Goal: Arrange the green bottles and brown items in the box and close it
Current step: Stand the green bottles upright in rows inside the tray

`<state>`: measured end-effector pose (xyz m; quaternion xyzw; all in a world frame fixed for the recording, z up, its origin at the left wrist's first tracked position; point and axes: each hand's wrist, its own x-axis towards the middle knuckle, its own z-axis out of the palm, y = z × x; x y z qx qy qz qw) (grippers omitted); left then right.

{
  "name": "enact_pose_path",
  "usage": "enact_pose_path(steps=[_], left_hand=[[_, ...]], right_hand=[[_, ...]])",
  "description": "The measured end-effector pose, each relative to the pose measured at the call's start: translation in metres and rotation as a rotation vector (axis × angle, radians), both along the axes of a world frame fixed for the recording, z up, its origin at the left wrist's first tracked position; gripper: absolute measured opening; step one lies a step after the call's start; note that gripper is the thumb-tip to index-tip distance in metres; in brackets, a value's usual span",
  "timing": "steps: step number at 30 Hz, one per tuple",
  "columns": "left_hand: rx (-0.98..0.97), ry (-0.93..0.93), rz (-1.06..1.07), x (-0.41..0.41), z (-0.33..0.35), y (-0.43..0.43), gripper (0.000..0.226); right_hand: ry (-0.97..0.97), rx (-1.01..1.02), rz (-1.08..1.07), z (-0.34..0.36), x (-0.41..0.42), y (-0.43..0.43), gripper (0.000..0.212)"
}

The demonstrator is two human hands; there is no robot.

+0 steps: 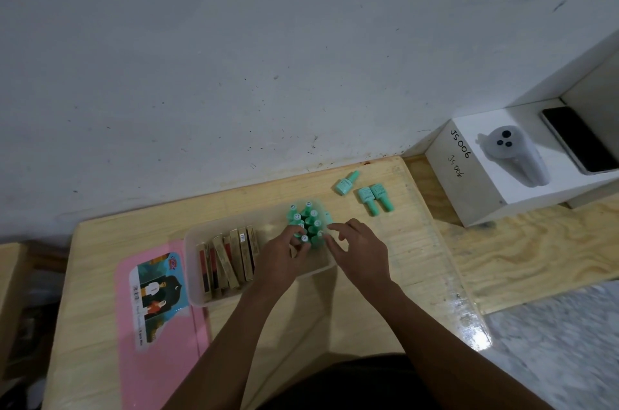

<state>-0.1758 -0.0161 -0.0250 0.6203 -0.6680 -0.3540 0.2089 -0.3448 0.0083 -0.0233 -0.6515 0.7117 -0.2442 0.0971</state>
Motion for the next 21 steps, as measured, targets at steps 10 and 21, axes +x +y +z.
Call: enact_pose_path(steps=[10,21], left_hand=[[-0.288,-0.029,0.048,-0.023,0.042,-0.038,0.019],[0.066,-0.376,-0.267,-0.111,0.032,-0.141,0.041]], right_hand=[[-0.197,0.141,-0.367,-0.003,-0.056,0.016,0.024],[-0.296,0.425,-0.430,-0.022,-0.114,-0.021,0.034]])
